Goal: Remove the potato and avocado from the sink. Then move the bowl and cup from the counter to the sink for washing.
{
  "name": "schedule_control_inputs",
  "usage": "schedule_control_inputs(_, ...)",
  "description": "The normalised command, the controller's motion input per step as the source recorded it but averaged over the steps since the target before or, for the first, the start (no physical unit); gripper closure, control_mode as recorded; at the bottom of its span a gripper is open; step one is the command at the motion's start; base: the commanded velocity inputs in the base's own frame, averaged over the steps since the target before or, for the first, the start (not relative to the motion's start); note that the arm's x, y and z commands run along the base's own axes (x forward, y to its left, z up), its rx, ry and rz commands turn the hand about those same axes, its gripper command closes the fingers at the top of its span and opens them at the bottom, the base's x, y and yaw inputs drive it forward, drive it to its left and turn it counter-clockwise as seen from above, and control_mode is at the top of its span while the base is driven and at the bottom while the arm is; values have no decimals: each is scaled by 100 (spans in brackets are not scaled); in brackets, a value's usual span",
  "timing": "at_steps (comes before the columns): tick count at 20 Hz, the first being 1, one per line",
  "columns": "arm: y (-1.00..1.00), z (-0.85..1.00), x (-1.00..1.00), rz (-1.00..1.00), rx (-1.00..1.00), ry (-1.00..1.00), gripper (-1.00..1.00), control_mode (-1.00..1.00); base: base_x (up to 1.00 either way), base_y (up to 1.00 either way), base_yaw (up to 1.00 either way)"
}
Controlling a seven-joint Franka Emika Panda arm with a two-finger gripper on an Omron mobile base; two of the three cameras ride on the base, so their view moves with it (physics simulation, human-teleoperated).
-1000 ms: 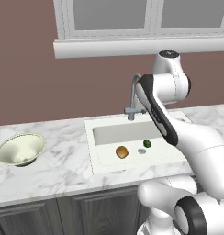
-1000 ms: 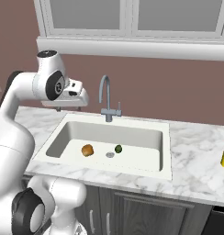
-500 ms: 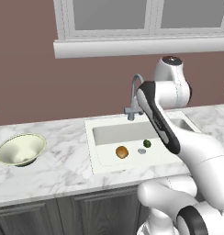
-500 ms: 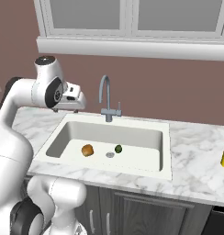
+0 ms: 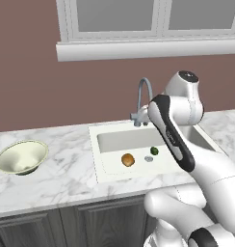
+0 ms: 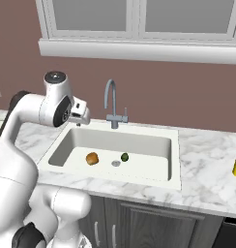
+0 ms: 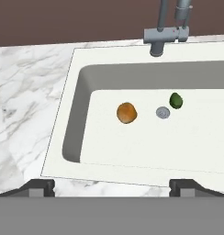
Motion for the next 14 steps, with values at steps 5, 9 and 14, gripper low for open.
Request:
schedule_control_inputs(5, 0, -12, 4, -1, 5, 0, -100, -100, 0, 0, 0)
schedule_control_inputs(9, 0, -13, 7, -7, -1, 0, -100, -100, 0, 0, 0)
schedule_control_inputs(14, 0, -17, 8, -10, -3, 0, -100, -100, 0, 0, 0)
